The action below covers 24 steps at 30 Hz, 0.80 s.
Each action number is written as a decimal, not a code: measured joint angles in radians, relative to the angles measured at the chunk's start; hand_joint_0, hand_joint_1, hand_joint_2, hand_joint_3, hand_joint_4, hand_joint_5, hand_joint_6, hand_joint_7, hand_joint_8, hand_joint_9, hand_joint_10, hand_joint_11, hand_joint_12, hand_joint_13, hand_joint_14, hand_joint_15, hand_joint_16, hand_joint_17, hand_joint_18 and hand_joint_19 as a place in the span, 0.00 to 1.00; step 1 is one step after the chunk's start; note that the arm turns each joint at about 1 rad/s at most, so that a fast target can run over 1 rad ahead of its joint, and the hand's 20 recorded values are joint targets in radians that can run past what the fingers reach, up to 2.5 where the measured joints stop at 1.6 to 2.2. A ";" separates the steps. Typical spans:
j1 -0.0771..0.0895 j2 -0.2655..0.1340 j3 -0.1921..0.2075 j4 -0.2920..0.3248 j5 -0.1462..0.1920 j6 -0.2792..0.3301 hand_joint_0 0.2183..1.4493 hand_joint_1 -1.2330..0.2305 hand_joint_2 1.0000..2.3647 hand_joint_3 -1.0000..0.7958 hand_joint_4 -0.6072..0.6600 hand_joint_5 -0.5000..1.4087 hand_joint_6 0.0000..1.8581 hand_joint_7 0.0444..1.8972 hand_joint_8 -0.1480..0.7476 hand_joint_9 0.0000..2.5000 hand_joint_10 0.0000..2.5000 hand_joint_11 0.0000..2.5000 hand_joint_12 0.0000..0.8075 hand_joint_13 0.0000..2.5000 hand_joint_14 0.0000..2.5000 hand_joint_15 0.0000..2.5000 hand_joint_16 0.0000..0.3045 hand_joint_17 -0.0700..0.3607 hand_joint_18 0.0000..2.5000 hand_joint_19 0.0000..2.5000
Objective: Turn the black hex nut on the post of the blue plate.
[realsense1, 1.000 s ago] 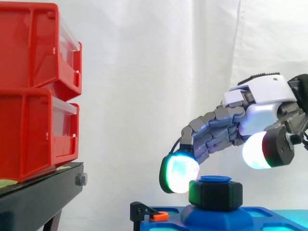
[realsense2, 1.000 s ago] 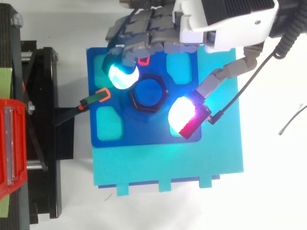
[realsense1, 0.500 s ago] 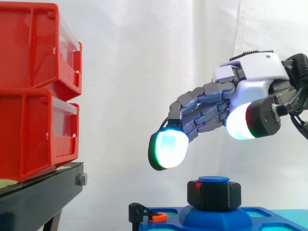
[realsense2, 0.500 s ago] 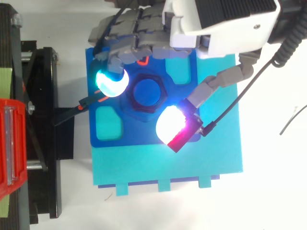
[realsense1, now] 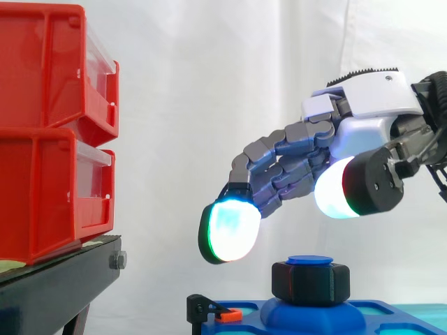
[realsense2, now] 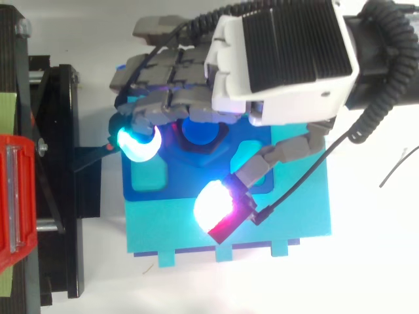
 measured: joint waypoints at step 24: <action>0.008 0.000 -0.041 -0.007 0.006 -0.004 0.17 0.39 0.00 0.28 0.68 0.16 0.27 0.45 0.51 0.12 0.00 0.00 0.51 0.10 0.00 0.00 0.18 0.44 0.06 0.03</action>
